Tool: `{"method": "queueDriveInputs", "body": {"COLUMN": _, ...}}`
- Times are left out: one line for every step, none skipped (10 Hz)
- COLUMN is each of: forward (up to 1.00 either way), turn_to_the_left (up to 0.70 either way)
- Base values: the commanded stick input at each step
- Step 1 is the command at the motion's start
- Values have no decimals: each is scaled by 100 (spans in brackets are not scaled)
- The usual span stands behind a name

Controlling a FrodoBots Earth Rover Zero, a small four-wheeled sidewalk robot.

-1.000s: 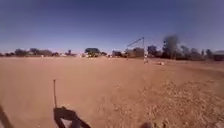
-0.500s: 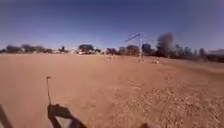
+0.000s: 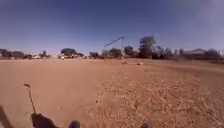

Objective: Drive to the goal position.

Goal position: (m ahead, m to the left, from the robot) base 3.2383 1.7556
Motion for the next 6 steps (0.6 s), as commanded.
{"method": "queueDriveInputs", "body": {"forward": 70, "turn_to_the_left": 0}}
{"method": "queueDriveInputs", "body": {"forward": 70, "turn_to_the_left": 0}}
{"method": "queueDriveInputs", "body": {"forward": 70, "turn_to_the_left": 0}}
{"method": "queueDriveInputs", "body": {"forward": 70, "turn_to_the_left": 0}}
{"method": "queueDriveInputs", "body": {"forward": 70, "turn_to_the_left": 0}}
{"method": "queueDriveInputs", "body": {"forward": 70, "turn_to_the_left": 0}}
